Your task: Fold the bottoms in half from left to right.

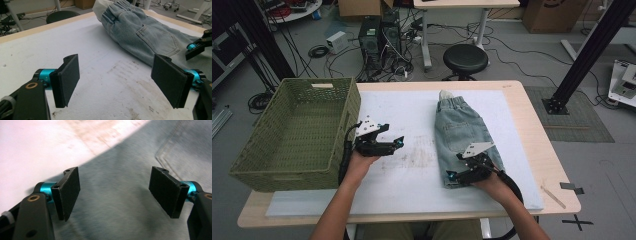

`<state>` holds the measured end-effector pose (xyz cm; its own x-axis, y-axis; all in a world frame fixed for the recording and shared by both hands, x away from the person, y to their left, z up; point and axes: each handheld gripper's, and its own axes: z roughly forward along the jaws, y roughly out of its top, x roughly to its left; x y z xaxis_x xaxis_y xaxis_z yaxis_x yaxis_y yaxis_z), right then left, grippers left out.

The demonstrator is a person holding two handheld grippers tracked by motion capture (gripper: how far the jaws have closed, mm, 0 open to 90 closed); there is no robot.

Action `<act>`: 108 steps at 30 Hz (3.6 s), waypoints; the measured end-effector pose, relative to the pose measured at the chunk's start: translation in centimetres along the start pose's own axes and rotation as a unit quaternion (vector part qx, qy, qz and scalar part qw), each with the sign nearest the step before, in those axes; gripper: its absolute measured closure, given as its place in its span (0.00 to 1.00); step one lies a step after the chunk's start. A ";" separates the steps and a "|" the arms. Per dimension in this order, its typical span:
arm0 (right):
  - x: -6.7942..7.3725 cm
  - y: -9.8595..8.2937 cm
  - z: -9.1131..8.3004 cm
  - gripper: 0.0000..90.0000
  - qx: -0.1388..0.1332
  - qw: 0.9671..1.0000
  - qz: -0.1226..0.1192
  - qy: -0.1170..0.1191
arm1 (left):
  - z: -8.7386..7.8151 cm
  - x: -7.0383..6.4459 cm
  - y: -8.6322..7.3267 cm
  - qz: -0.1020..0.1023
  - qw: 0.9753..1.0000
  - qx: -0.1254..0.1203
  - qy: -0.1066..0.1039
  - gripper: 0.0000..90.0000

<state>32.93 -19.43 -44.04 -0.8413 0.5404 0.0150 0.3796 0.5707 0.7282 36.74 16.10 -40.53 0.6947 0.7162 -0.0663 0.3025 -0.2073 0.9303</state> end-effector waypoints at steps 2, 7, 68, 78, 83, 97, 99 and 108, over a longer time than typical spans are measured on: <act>0.5 -0.2 0.2 0.29 0.008 1.000 -0.007 0.006 | 0.1 0.0 0.0 0.000 1.000 0.001 0.001 0.26; 1.0 -0.4 0.5 0.30 0.009 1.000 -0.011 0.008 | 0.1 -0.1 0.0 -0.001 1.000 0.000 0.000 0.26; -10.2 1.2 -3.0 0.36 -0.065 0.982 0.103 -0.143 | 0.8 1.9 1.4 -0.026 1.000 -0.006 0.011 0.26; -12.6 5.7 3.4 0.28 -0.040 0.980 0.135 -0.142 | 1.0 2.1 1.2 -0.029 1.000 0.000 0.008 0.26; -13.2 5.3 5.1 0.28 0.007 0.979 0.127 -0.157 | 1.5 1.9 1.1 -0.025 1.000 0.006 0.003 0.26; -12.6 4.3 1.3 0.30 -0.037 0.982 0.125 -0.140 | 2.2 1.5 1.1 -0.035 0.999 -0.001 -0.007 0.26; -12.3 3.8 0.0 0.30 -0.044 0.981 0.122 -0.144 | 2.2 1.2 1.2 -0.032 0.999 -0.005 -0.005 0.26; -10.4 -0.2 -4.6 0.25 -0.032 0.977 0.092 -0.188 | 2.2 0.6 1.1 -0.042 0.999 -0.026 -0.001 0.26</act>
<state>39.86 -28.03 -41.18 -0.5550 0.8265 -0.0940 0.4764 0.4085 0.7786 38.93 14.80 -40.38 0.6701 0.7280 -0.1449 0.3253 -0.1126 0.9389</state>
